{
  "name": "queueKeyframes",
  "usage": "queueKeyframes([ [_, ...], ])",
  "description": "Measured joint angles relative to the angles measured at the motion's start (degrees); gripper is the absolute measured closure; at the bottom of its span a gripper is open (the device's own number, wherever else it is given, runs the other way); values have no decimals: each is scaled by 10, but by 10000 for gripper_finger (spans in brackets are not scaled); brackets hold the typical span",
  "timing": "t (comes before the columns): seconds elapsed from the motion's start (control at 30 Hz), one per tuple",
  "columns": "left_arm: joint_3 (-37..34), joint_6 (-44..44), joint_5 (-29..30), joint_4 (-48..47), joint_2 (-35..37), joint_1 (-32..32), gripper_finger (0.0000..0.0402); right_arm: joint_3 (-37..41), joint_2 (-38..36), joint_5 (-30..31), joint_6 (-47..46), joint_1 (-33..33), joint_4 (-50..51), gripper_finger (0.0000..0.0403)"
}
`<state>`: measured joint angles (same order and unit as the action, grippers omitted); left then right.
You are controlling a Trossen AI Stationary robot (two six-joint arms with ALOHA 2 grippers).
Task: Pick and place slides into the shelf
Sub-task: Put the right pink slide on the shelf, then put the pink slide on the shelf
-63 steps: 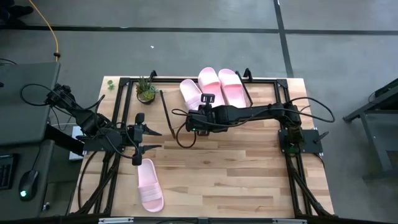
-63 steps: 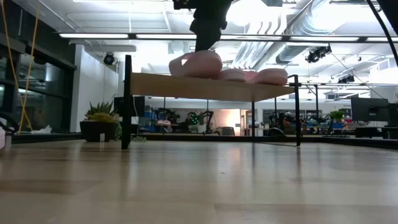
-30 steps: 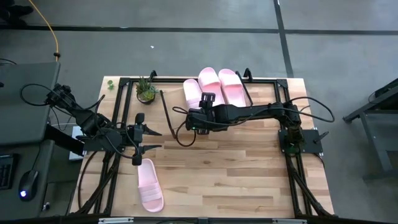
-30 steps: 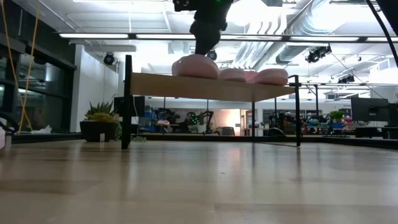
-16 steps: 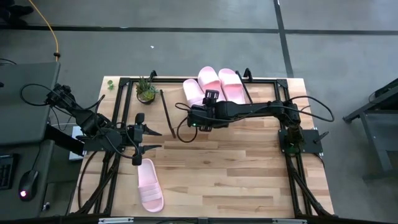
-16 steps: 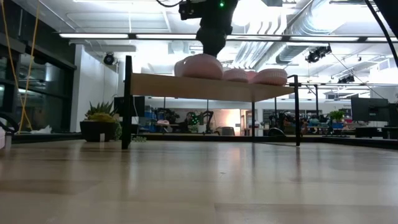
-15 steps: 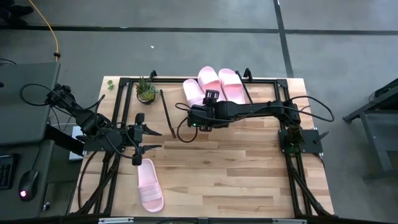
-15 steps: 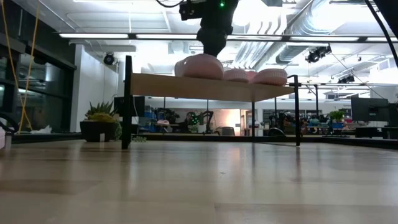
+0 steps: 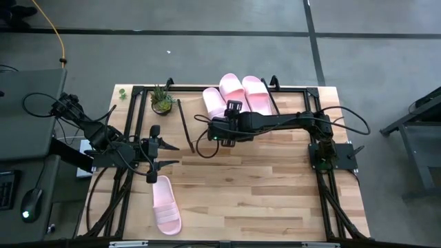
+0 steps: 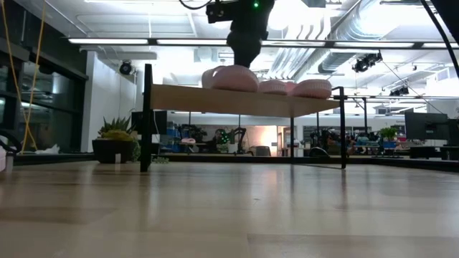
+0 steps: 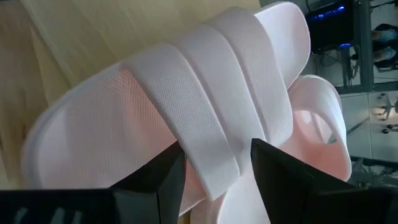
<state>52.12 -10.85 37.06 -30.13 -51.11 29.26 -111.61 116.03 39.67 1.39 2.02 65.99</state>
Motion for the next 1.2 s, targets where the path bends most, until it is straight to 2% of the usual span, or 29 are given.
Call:
queueKeyframes([
  [0.77, 0, 1, -1, -13, 0, 0, 222, 0, 0, 5, 1, 46, -3, 233],
  [1.0, 0, -27, -24, -72, 3, 0, 222, 0, -1, 13, -8, 69, -7, 233],
  [1.2, 0, -75, -68, -103, 4, 0, 222, 0, -1, 13, -15, 91, -12, 233],
])
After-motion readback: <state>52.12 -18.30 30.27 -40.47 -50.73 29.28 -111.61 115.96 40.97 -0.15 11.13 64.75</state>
